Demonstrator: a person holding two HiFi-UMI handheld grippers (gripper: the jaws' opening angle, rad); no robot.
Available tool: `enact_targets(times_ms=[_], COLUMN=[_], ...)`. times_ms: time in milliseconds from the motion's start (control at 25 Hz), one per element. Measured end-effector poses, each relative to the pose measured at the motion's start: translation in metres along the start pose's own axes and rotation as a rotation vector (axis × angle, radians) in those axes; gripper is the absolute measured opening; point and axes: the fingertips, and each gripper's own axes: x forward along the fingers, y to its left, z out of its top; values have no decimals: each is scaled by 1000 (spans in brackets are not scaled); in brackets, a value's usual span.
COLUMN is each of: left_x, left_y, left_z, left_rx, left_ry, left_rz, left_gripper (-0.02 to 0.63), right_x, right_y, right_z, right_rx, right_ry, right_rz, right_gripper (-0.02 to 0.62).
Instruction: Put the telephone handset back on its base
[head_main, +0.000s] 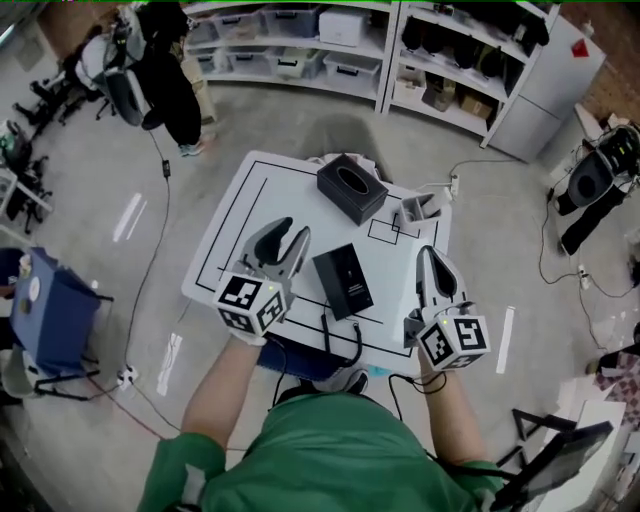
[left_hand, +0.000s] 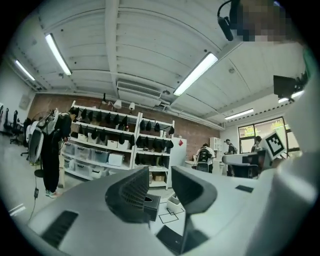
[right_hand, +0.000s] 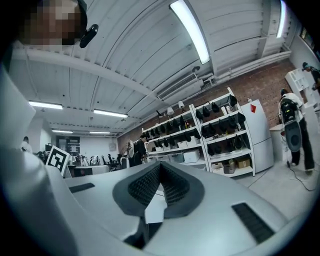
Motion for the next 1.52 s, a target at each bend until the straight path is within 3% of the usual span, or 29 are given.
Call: enact_targets(times_ms=[240,720,1520], left_x=[-9,-17,-7], left_y=[-10,-33,-36], left_z=[39,71,58], left_rx=[99,243,225], left_ry=[-60,-111,-100], left_rz=[21,47,28], left_gripper=[152,147,141], right_x=[2,1,5], right_y=[14,42,35], right_z=[20,59,53], right_rx=[-37,-196,-208], right_ry=[-49,-113,-90], right_rz=[38,90,81], right_gripper=[21,21,21])
